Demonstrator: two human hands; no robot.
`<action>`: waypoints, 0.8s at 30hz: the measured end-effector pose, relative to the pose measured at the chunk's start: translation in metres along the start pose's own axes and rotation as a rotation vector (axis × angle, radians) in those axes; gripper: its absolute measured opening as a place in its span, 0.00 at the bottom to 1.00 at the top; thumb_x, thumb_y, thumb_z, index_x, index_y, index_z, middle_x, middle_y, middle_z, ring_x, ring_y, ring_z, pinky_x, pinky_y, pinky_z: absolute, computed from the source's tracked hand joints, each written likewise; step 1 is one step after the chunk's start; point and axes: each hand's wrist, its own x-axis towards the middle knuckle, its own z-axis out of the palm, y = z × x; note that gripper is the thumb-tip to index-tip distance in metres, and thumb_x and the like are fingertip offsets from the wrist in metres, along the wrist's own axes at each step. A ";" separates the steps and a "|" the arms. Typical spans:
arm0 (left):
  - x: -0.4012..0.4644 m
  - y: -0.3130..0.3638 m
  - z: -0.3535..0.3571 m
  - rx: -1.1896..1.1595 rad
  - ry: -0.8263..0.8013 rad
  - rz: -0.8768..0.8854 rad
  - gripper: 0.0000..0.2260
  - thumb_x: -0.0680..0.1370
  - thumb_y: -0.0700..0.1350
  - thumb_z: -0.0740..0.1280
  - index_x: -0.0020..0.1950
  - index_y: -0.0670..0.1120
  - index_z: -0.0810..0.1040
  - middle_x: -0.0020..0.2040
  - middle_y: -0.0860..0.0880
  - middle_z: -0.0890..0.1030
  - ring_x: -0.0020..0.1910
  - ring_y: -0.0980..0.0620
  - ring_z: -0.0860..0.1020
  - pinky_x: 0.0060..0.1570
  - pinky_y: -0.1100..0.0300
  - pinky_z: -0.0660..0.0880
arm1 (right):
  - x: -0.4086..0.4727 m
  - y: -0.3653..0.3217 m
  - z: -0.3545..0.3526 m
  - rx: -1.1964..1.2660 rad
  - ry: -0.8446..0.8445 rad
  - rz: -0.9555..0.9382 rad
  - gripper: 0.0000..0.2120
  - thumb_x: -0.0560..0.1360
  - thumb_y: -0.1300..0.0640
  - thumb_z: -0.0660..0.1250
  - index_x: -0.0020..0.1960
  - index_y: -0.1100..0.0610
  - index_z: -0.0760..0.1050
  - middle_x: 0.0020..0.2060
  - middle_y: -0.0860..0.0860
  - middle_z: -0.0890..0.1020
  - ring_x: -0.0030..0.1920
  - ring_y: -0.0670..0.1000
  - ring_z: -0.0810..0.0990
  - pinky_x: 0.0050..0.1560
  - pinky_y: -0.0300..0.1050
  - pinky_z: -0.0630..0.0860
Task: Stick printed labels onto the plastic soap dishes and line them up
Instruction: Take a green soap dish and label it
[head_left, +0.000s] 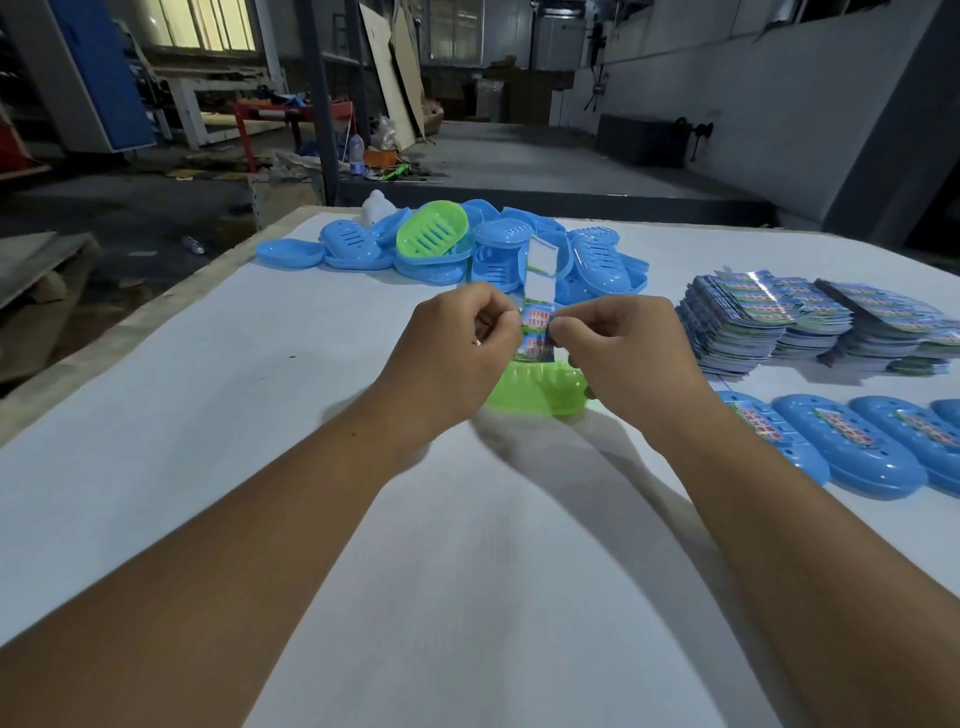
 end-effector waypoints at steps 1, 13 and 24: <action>0.001 0.000 0.000 -0.035 -0.004 -0.044 0.06 0.79 0.44 0.67 0.42 0.47 0.79 0.34 0.56 0.79 0.33 0.60 0.75 0.37 0.66 0.71 | 0.001 0.000 -0.002 0.060 -0.018 0.038 0.09 0.75 0.57 0.69 0.38 0.53 0.85 0.33 0.52 0.85 0.29 0.44 0.76 0.30 0.43 0.76; 0.009 -0.007 -0.007 -0.173 0.023 -0.281 0.08 0.79 0.47 0.65 0.40 0.49 0.79 0.35 0.53 0.81 0.37 0.52 0.80 0.42 0.56 0.77 | 0.001 -0.007 -0.010 0.422 -0.198 0.145 0.08 0.80 0.55 0.69 0.43 0.55 0.84 0.35 0.47 0.83 0.32 0.44 0.74 0.28 0.37 0.70; 0.003 0.007 -0.004 -0.267 0.033 -0.178 0.04 0.73 0.48 0.71 0.42 0.49 0.81 0.36 0.52 0.84 0.38 0.52 0.84 0.42 0.57 0.80 | -0.003 -0.003 -0.001 0.412 -0.239 0.076 0.07 0.79 0.56 0.70 0.45 0.55 0.85 0.35 0.46 0.84 0.33 0.43 0.74 0.29 0.35 0.69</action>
